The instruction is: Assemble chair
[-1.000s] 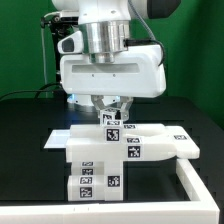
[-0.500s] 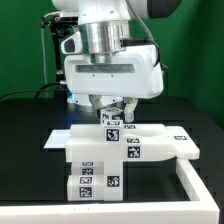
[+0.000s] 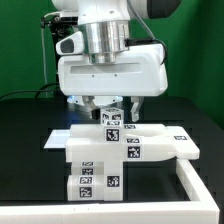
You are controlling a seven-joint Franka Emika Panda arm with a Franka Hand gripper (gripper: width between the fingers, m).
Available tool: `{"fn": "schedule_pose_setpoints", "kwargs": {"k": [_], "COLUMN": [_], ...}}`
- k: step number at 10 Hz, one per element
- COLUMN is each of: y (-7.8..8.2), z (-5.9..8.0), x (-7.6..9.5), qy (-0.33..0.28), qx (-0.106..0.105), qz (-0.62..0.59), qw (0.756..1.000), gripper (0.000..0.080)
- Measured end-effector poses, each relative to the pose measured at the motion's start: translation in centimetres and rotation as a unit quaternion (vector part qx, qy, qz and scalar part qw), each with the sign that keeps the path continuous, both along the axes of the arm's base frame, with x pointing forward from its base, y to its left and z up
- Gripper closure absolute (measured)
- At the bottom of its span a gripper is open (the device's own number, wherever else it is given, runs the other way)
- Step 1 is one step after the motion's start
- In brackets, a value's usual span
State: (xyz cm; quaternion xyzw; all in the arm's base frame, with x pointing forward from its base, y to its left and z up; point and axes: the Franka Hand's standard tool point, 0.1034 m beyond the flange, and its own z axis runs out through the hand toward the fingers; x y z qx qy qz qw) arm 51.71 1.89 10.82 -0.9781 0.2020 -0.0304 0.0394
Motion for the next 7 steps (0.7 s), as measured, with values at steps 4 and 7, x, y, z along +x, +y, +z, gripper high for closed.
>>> {"fn": "schedule_pose_setpoints", "kwargs": {"k": [4,7], "y": [0.09,-0.03], "z": [0.14,0.08], "x": [0.23,0.3], "qy": [-0.004,-0.005], "qx": [-0.043,-0.061], "qz": [0.205,0.335], "qw": [0.978,0.94], "gripper": [0.0151,0.0151]}}
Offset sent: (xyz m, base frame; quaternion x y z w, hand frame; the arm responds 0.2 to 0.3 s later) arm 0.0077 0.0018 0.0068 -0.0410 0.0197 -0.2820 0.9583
